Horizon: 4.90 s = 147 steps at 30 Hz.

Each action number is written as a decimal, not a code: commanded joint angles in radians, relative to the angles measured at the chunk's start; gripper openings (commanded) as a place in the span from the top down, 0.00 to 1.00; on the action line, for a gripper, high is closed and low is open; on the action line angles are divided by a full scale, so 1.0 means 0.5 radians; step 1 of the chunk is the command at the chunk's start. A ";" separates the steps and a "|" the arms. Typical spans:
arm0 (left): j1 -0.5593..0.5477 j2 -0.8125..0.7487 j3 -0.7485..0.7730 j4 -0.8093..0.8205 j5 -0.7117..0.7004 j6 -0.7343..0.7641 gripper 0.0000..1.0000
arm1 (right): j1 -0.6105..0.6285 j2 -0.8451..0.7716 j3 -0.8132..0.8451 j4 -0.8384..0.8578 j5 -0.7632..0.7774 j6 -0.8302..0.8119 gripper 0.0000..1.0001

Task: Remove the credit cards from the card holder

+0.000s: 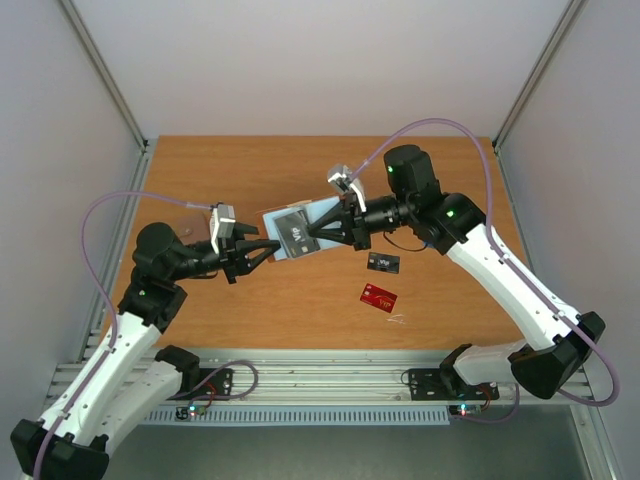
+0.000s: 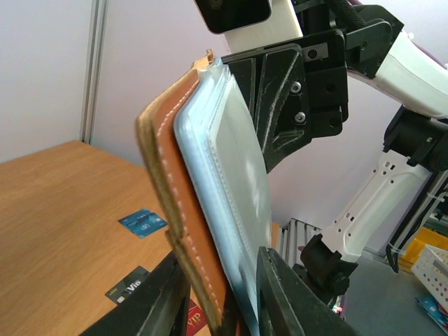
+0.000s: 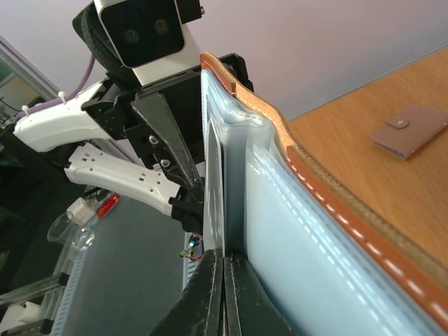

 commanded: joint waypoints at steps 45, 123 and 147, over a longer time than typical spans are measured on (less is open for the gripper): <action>-0.002 0.033 -0.041 -0.777 -1.675 0.228 1.00 | -0.404 0.275 0.119 -1.369 1.458 -1.239 0.99; 0.075 0.045 0.019 -0.117 -0.612 -0.112 1.00 | 0.400 -0.075 -0.363 0.894 1.304 0.118 0.53; 0.078 0.025 -0.022 0.090 -0.365 -0.161 1.00 | 0.528 0.247 -0.053 0.423 1.911 -0.024 0.40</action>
